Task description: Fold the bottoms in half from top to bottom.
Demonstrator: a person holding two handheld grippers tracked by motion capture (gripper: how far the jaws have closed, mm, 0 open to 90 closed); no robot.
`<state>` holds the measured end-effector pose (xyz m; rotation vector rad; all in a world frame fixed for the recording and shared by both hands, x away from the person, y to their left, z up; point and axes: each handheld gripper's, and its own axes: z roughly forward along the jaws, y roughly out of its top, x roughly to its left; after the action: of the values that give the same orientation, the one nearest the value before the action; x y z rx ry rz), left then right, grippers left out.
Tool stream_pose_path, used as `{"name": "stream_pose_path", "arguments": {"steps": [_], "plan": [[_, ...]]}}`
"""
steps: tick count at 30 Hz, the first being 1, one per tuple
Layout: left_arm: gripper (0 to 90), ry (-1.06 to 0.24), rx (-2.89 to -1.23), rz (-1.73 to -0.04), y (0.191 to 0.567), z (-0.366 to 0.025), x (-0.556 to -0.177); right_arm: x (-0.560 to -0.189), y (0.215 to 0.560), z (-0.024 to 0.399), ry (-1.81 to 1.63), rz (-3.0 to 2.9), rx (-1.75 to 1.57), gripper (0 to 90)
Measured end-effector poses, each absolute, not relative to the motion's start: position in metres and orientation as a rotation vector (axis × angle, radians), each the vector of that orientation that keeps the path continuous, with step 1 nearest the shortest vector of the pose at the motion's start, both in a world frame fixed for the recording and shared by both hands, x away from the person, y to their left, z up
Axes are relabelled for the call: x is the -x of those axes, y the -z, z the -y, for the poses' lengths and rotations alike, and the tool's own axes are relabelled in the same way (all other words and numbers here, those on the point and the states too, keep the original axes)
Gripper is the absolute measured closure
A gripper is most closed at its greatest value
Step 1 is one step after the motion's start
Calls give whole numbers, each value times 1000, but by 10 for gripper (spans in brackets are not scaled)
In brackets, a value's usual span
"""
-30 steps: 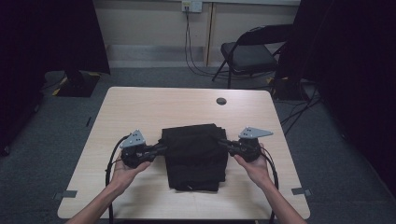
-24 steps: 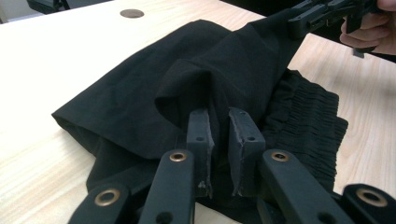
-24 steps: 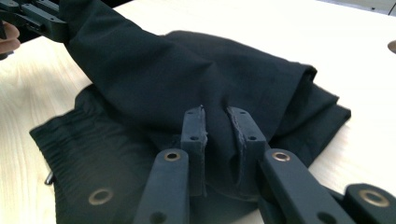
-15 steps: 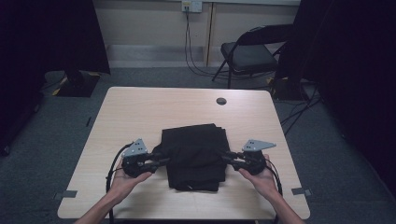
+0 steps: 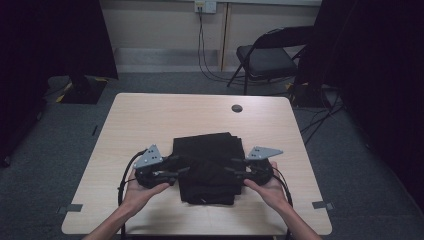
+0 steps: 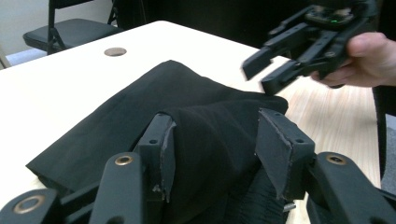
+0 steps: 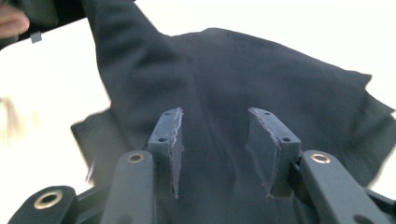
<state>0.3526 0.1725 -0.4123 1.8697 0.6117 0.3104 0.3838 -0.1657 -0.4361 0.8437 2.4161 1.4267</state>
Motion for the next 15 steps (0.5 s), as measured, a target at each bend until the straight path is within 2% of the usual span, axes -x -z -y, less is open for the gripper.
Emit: {"name": "stream_pose_path", "arguments": {"steps": [9, 13, 15], "plan": [[576, -283, -1871, -591, 415, -188, -344, -413, 444, 135, -1388, -2413, -911, 627], [557, -303, -1847, -659, 417, -202, -345, -403, 458, 128, -1327, -2538, -838, 607], [489, -346, -1835, -703, 416, -206, -346, -389, 462, 129, -1321, -2597, -777, 590]]}}
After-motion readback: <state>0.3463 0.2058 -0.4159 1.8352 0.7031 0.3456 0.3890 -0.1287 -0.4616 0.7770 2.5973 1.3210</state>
